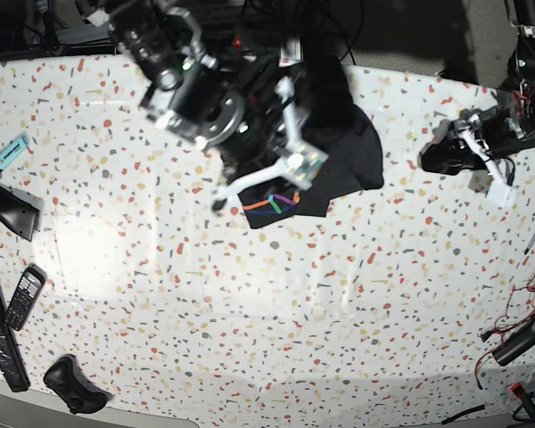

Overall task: Fold the T-shirt properly
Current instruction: 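Lower the shirt and open the right gripper, leaving the print facing up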

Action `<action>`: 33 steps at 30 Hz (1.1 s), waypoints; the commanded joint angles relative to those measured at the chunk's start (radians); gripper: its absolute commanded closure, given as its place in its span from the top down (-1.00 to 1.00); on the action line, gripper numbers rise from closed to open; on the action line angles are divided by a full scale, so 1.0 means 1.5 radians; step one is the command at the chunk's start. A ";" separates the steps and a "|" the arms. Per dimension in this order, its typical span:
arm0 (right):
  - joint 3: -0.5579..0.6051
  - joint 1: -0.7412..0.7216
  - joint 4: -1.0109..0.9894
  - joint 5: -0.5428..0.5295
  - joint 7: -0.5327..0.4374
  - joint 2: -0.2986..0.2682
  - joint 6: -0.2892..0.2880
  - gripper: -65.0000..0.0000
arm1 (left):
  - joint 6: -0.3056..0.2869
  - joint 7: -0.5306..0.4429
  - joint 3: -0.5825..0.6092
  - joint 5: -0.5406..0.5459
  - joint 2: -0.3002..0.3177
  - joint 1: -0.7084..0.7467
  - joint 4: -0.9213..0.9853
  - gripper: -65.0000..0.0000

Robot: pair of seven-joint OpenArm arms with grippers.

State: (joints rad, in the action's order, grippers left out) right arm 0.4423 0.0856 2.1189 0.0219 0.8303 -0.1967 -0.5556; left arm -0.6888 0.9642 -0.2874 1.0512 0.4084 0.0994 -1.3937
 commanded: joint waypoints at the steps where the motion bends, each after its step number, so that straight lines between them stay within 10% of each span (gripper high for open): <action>1: -0.022 -0.008 0.011 -0.043 -0.019 0.004 0.005 -0.22 | -0.006 -0.012 -0.004 0.016 0.008 -0.010 -0.027 -0.28; 6: -0.119 -0.016 -0.028 -0.210 0.016 0.035 0.007 -0.22 | -0.006 -0.009 -0.004 0.016 0.007 -0.009 -0.055 -0.28; 19: -0.132 -0.143 -0.266 -0.232 0.158 0.158 0.002 -0.23 | -0.006 -0.005 -0.004 0.013 0.005 0.034 -0.055 -0.28; 25: -0.128 -0.148 -0.266 -0.227 0.201 0.158 0.002 -0.92 | -0.006 -0.012 -0.004 -0.009 0.005 0.033 -0.055 -0.28; 33: -0.128 -0.134 -0.176 -0.256 0.201 0.159 0.002 -1.00 | -0.006 -0.012 -0.004 -0.009 0.005 0.033 -0.055 -0.28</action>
State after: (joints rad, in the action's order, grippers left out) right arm 0.2501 -0.1013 1.8404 -0.3477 1.1488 0.0341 -0.5465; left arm -0.6884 0.9653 -0.2874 1.0168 0.4019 0.1600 -1.4612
